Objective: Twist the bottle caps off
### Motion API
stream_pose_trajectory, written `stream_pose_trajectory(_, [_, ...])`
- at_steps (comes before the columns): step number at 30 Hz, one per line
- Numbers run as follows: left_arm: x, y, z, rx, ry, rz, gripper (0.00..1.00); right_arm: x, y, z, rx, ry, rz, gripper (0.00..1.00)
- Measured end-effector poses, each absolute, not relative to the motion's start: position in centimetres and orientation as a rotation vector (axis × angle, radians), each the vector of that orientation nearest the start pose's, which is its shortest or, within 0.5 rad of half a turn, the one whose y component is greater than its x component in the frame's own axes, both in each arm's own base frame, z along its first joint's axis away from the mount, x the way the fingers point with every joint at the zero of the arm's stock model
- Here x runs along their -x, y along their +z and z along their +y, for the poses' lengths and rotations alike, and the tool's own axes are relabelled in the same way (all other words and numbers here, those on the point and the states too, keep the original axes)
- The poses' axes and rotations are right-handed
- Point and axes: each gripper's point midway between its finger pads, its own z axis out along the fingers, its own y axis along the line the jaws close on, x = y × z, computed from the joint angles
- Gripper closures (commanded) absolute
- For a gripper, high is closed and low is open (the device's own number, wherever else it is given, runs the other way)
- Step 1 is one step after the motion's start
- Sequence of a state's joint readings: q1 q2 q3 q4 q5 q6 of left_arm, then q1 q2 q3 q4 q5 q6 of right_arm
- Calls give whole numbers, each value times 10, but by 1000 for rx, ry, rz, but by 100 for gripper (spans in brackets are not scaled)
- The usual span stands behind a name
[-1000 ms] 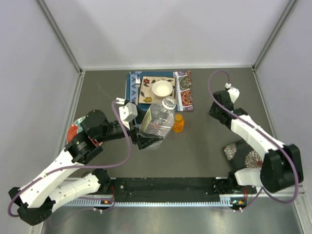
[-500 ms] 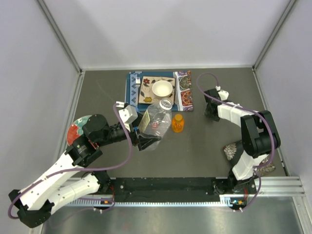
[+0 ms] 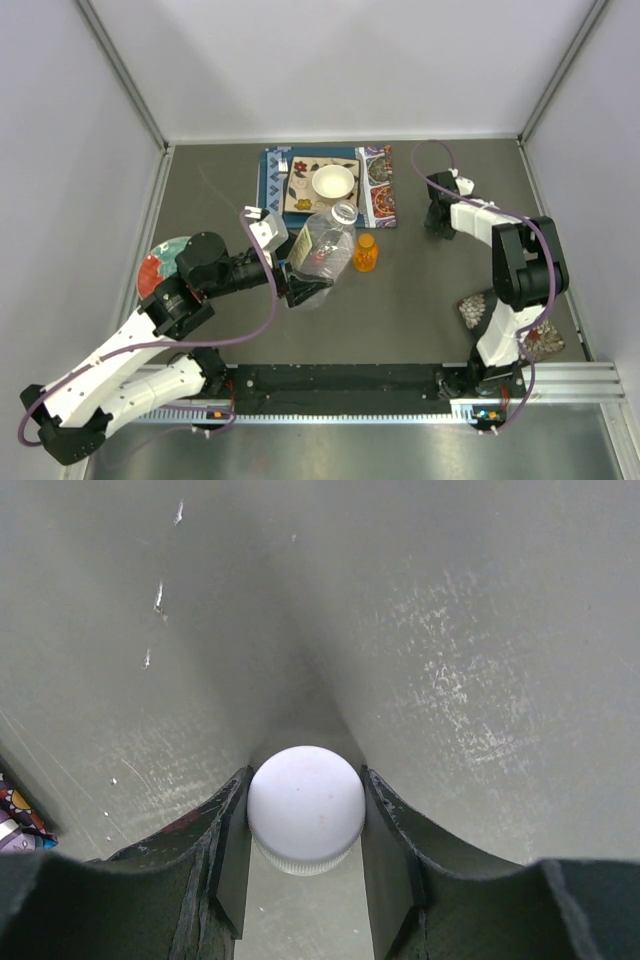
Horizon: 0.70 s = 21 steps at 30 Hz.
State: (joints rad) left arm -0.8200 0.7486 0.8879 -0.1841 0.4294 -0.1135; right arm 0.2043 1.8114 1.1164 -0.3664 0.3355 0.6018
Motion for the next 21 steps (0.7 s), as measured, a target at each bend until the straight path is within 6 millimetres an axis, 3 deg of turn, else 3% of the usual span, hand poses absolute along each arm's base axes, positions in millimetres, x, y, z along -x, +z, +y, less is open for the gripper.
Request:
stream_pose_trajectory(6, [-142,333,-266,-912,-1052,1462,67,-400,26,47,-598,-135,2478,70])
stream_pose_trajectory(10, [-142,333,-266,-913,-1052,1462,66,-400,25,48,-591,-133,2481,57])
stream_pose_trajectory(21, [-142,329,-266,-916,-1053,1470,66,-401,25,49,-590,-113,2484,46])
